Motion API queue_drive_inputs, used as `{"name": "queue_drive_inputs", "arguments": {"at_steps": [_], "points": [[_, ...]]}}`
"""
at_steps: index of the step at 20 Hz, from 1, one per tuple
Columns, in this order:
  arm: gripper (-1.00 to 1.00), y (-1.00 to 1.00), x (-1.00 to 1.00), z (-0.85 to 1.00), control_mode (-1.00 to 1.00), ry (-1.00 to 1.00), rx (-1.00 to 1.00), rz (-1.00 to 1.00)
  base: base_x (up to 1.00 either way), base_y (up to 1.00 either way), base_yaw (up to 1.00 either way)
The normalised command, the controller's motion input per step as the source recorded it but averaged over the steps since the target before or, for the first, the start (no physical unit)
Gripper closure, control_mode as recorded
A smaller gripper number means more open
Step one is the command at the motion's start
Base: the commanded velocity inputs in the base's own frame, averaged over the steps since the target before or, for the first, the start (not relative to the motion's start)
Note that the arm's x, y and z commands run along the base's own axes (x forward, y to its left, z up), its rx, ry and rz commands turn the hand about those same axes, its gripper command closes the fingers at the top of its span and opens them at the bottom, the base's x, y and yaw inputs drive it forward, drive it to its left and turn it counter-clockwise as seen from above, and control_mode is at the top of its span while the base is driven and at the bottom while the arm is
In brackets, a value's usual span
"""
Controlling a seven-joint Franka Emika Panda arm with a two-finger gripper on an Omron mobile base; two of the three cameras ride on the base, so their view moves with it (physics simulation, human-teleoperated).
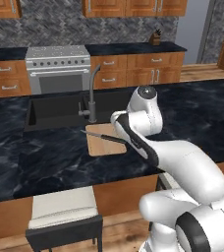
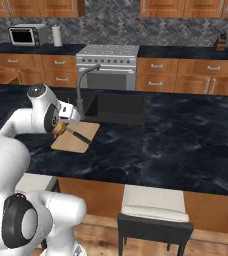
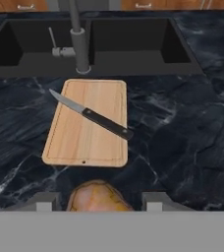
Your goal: Pick up the knife from the drawer and place it on the cutting board. Then place the meat from the plate to the cutting board.
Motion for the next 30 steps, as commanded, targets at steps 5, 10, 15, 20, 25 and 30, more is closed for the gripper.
{"name": "queue_drive_inputs", "arguments": {"at_steps": [5, 10, 15, 20, 25, 30], "points": [[1.0, 0.12, 0.71, -0.15, -1.0, 0.05, 0.02, 0.11, 0.0, 0.0, 0.0], [1.0, 0.09, 0.54, -0.28, -1.0, 0.03, 0.05, 0.13, 0.0, 0.0, 0.0], [1.0, 0.14, 0.24, -0.28, -1.0, 0.01, 0.03, 0.14, 0.0, 0.0, 0.0], [1.0, 0.07, 0.06, -0.1, -1.0, 0.0, 0.0, 0.13, 0.0, 0.0, 0.0], [1.0, 0.06, 0.0, -0.09, -1.0, 0.01, -0.07, 0.05, 0.0, 0.0, 0.0], [1.0, 0.13, 0.0, -0.09, -1.0, 0.02, -0.08, 0.04, 0.0, 0.0, 0.0]]}}
